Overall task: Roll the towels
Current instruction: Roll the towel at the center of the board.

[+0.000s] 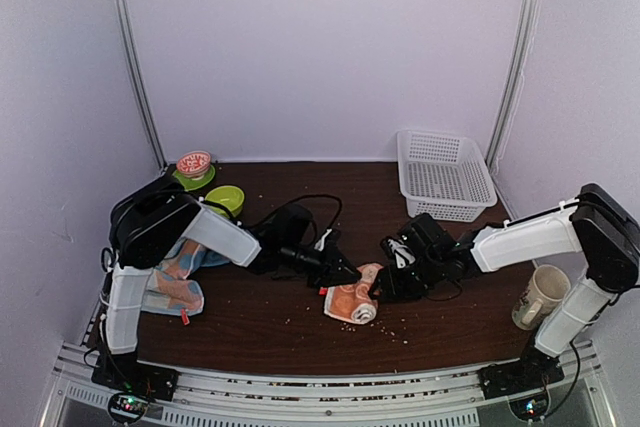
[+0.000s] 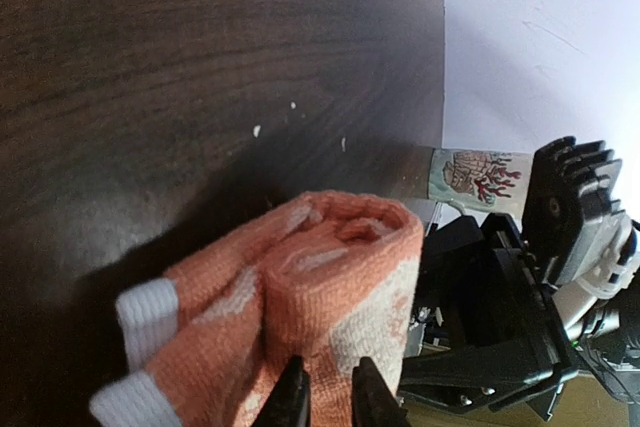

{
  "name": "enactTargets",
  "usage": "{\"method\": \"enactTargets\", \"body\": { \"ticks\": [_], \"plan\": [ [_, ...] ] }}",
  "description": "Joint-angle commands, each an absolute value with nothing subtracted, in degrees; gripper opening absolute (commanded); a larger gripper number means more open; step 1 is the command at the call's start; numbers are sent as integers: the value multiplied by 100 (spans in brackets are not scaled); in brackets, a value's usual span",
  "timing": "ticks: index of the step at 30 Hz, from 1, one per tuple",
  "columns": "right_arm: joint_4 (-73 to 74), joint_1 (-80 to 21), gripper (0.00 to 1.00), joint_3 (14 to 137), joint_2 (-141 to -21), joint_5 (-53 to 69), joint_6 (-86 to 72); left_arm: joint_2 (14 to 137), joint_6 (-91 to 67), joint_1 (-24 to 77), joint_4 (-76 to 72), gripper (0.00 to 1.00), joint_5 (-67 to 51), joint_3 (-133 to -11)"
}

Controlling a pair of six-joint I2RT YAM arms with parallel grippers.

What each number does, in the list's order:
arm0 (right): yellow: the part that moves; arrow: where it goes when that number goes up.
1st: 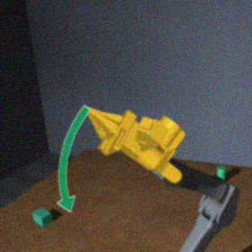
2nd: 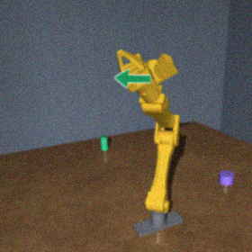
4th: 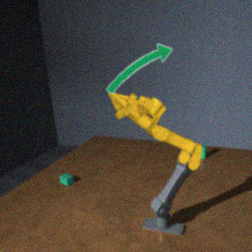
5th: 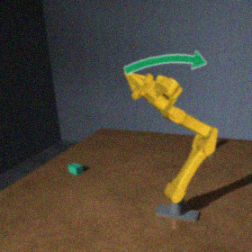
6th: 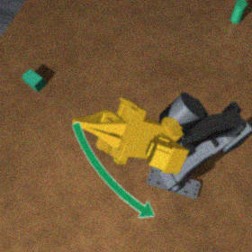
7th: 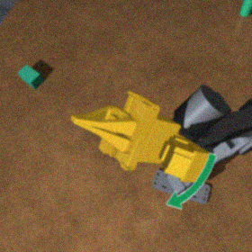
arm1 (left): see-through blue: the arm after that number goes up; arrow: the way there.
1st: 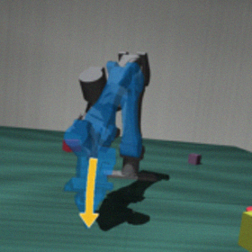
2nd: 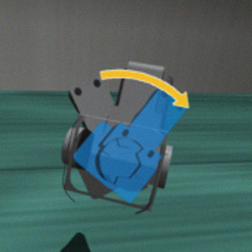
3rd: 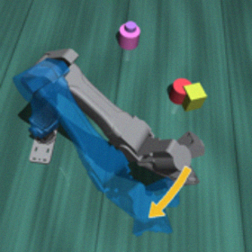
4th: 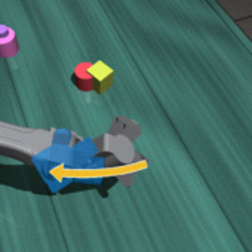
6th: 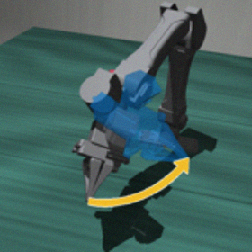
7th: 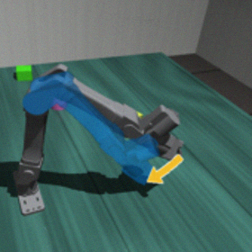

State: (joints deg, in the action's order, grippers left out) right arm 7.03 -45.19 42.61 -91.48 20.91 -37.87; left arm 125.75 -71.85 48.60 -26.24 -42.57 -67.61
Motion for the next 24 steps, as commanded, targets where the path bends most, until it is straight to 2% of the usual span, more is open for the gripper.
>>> {"method": "enactTargets", "body": {
  "ticks": [1, 11, 15, 24],
  "plan": [
    [1259, -4710, 50, 4512, -9334, 1501, -3524, 12015, -6747, 4790, -2247, 17, -4236, -6592],
    [1395, -4764, 50, 4670, -9454, 1295, -3429, 11594, -5816, 4792, -855, 18, -3923, -6825],
    [1479, -4770, 50, 4731, -9456, 1232, -3387, 11237, -5141, 4782, 104, 17, -3029, -6591],
    [1660, -4790, 50, 5055, -9554, 1161, -3394, 11570, -4784, 4829, 389, 15, -2920, -6715]
  ]
}}
